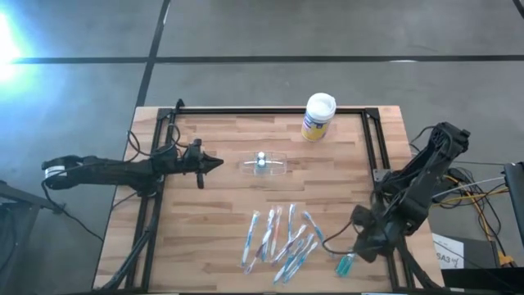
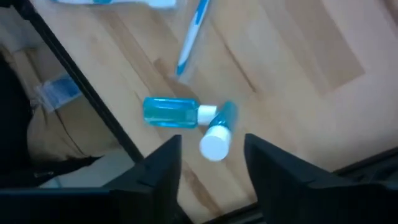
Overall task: Pick & Place toothbrushing station
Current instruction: Put the bottom right blue mouthwash into the transparent organizer
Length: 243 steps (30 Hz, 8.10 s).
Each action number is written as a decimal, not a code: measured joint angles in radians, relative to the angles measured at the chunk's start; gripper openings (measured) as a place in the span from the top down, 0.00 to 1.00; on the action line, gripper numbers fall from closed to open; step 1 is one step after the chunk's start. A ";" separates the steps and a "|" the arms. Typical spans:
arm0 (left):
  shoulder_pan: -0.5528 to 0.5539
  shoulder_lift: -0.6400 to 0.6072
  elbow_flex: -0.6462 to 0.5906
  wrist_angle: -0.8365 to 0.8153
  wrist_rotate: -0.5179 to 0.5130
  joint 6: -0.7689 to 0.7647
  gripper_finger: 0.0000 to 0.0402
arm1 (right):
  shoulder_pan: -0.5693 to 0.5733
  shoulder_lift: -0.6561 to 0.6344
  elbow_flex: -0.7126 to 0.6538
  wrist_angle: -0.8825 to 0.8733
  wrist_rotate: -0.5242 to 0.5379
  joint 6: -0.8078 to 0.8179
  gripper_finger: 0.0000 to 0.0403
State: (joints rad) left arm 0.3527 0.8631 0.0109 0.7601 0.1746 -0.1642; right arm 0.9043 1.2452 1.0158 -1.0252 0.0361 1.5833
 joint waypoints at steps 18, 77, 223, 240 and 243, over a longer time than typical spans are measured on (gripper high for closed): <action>0.000 0.000 0.002 0.003 0.004 0.021 0.98 | 0.026 0.197 0.067 -0.014 -0.066 0.168 0.40; 0.000 0.001 0.001 -0.044 0.012 0.011 0.96 | 0.047 0.306 0.079 -0.036 -0.073 0.005 0.79; 0.000 0.000 0.000 -0.091 0.011 -0.074 0.97 | -1.067 0.771 0.939 -0.153 0.044 -0.432 0.79; 0.000 0.001 0.000 -0.079 -0.016 -0.076 0.97 | -1.079 0.809 0.949 -0.203 0.070 -0.468 0.79; 0.000 0.000 0.000 -0.079 -0.016 -0.079 0.96 | -1.086 0.824 0.948 -0.198 0.072 -0.474 0.79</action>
State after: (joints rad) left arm 0.3530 0.8635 0.0109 0.6807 0.1585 -0.2429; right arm -0.1812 2.0694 1.9637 -1.2229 0.1081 1.1091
